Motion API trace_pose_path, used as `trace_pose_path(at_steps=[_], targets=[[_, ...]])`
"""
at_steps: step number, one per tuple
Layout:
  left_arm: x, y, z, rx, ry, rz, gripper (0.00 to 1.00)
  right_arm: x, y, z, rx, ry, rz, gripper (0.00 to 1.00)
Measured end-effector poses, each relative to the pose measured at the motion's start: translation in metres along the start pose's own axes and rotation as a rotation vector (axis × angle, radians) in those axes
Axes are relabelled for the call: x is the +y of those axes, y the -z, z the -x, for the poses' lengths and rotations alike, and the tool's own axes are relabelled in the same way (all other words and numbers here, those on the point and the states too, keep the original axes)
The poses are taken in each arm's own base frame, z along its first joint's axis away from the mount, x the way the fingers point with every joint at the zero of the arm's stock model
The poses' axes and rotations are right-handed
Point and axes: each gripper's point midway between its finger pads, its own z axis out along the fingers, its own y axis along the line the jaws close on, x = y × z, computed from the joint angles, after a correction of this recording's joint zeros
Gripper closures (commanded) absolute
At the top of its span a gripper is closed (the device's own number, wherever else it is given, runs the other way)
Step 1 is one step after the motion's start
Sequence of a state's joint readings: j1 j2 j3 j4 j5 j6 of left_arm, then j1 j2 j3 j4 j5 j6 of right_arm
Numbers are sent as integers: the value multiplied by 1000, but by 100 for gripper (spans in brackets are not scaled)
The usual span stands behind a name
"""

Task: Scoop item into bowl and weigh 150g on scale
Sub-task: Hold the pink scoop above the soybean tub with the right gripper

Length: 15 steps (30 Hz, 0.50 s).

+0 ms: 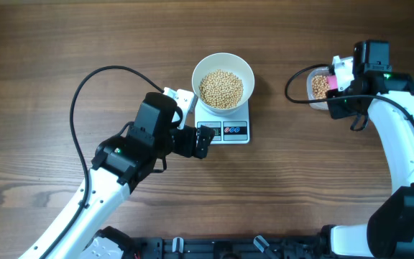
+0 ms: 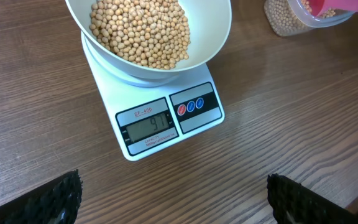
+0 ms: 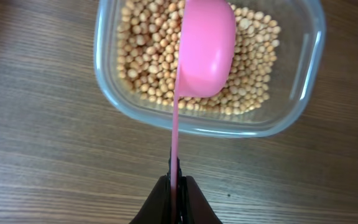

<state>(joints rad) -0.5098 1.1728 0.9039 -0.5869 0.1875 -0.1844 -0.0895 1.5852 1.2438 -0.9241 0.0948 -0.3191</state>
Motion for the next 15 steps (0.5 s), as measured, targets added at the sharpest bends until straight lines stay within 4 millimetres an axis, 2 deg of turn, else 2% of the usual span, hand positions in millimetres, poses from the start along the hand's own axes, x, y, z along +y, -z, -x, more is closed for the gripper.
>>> trace_pose_path(at_steps=[9, 15], targets=[[0, 0, 0, 0, 0, 0, 0, 20, 1, 4, -28, -3, 114, 96], [0, 0, 0, 0, 0, 0, 0, 24, 2, 6, -37, -18, 144, 96]])
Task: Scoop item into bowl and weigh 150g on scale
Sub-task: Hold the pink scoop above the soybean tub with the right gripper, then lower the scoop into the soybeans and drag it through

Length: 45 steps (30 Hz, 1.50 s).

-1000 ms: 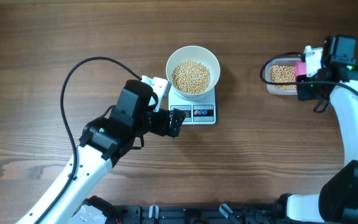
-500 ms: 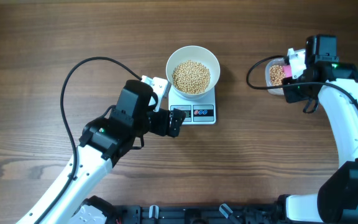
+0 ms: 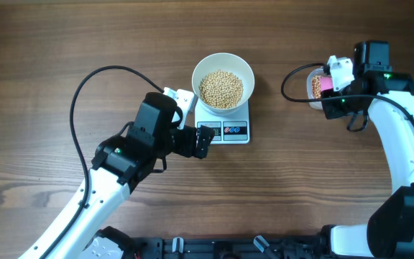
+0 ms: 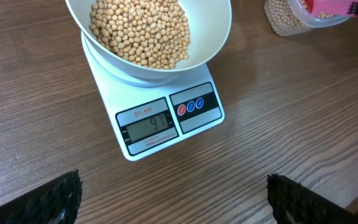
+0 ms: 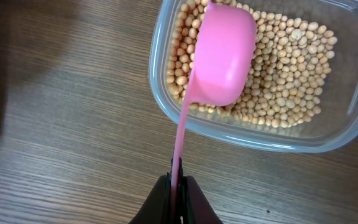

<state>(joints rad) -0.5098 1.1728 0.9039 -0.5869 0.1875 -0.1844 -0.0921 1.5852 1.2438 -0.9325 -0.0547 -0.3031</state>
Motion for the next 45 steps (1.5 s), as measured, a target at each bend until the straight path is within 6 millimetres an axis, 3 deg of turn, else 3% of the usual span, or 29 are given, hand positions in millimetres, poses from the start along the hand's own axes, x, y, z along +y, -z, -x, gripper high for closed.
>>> trace_pose_path(at_steps=[27, 38, 45], targets=[[0, 0, 0, 0, 0, 0, 0, -35, 16, -4, -142, -363, 281, 96], [0, 0, 0, 0, 0, 0, 0, -54, 1, -15, -129, -530, 386, 96], [0, 0, 0, 0, 0, 0, 0, -58, 7, -12, -182, -594, 482, 96]])
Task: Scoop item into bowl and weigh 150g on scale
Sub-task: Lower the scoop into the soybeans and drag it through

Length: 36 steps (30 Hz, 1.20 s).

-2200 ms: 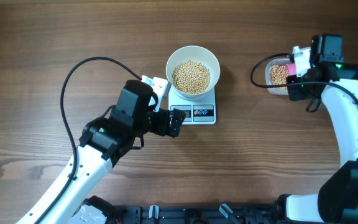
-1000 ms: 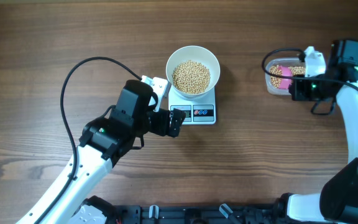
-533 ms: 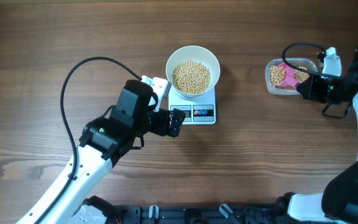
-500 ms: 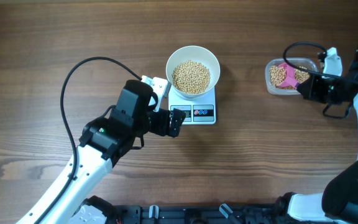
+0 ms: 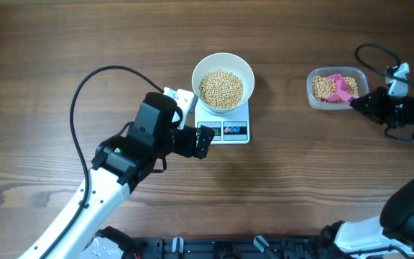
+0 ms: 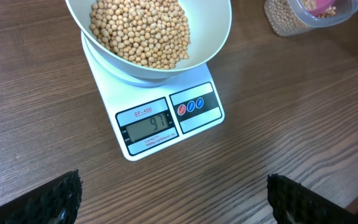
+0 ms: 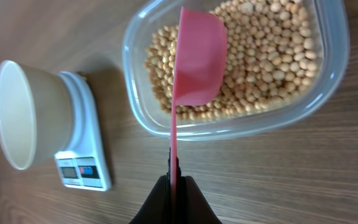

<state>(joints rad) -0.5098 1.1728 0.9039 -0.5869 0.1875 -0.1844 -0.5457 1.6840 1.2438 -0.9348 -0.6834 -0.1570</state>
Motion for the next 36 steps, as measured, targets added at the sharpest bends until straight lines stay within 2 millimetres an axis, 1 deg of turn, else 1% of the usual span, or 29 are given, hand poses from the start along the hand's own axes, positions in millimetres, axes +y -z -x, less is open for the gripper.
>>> trace_pose_path(at_steps=[4, 13, 17, 24, 31, 32, 34, 36], targets=[[0, 0, 0, 0, 0, 0, 0, 3, 6, 4, -28, -21, 56, 96], [0, 0, 0, 0, 0, 0, 0, -8, 24, 11, -94, -82, 111, 96], [0, 0, 0, 0, 0, 0, 0, -8, 31, 12, -115, -104, 147, 96], [0, 0, 0, 0, 0, 0, 0, 8, 36, 16, -139, -106, 254, 96], [0, 0, 0, 0, 0, 0, 0, 19, 39, 16, -140, -120, 317, 96], [0, 0, 0, 0, 0, 0, 0, 21, 40, 17, -144, -119, 333, 96], [0, 0, 0, 0, 0, 0, 0, 33, 44, 17, -147, -132, 404, 96], [0, 0, 0, 0, 0, 0, 0, 38, 47, 16, -146, -141, 436, 96]])
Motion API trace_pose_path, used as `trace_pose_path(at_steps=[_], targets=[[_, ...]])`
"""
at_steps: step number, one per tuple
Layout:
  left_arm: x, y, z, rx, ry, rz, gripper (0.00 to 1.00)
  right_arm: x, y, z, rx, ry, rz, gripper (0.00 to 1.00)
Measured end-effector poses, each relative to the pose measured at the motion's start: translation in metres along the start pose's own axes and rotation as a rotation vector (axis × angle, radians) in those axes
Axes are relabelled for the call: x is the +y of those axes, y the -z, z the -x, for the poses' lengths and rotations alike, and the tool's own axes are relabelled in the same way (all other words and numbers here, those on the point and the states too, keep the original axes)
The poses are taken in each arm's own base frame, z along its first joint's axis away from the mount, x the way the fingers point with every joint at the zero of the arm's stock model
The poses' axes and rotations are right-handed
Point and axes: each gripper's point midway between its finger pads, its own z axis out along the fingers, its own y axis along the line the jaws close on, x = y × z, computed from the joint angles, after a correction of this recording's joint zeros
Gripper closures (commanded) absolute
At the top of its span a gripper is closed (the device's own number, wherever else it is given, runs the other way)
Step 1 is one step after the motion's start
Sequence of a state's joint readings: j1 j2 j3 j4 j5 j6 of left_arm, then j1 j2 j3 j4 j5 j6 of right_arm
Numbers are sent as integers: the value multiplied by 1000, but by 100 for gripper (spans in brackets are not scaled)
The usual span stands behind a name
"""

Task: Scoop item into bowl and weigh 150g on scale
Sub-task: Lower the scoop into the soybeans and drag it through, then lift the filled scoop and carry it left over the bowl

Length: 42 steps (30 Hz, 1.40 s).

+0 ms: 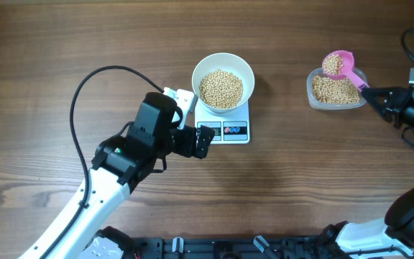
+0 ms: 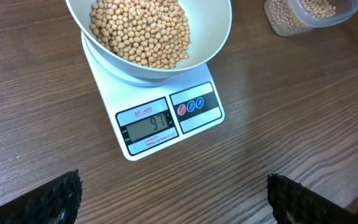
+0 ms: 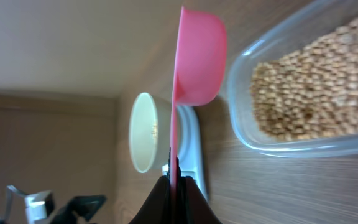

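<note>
A white bowl (image 1: 223,80) full of soybeans sits on the white digital scale (image 1: 228,130), whose display (image 2: 150,126) reads 97. My right gripper (image 1: 374,96) is shut on the handle of a pink scoop (image 1: 336,63), lifted and loaded with beans at the far edge of the clear plastic container (image 1: 335,91) of soybeans. In the right wrist view the scoop (image 3: 197,56) is edge-on, its handle pinched between my fingers. My left gripper (image 1: 205,140) hovers open just in front of the scale, nothing between its fingers (image 2: 55,199).
The black cable (image 1: 95,93) of the left arm loops over the table at the left. The bean container stands at the right, a hand's width from the scale. Bare wood lies in between.
My right gripper has raised the pink scoop out of the container; it now holds beans above the container's far rim. The left arm and the scale reading are unchanged.
My right gripper held the scoop bowl-down over the beans from above the container. The arm then swung out to the right with the scoop dug in the beans. Now the scoop is lifted, filled. The scale read 97 throughout; the left gripper stayed put.
</note>
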<state>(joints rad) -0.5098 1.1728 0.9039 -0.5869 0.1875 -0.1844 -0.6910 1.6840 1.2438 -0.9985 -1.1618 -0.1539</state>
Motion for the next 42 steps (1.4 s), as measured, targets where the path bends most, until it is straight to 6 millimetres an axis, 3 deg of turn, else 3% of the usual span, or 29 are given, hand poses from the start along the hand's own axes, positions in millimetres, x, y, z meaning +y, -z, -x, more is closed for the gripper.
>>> trace_pose_path(at_steps=[8, 16, 26, 37, 42], targets=[[0, 0, 0, 0, 0, 0, 0, 19, -4, -5, 14, -30, 95, 96], [0, 0, 0, 0, 0, 0, 0, 49, -28, -18, 93, 1, 198, 96], [0, 0, 0, 0, 0, 0, 0, 89, -80, -57, 278, 79, 277, 96], [0, 0, 0, 0, 0, 0, 0, 138, -141, -81, 391, 241, 360, 96], [0, 0, 0, 0, 0, 0, 0, 134, -161, -91, 403, 263, 272, 96]])
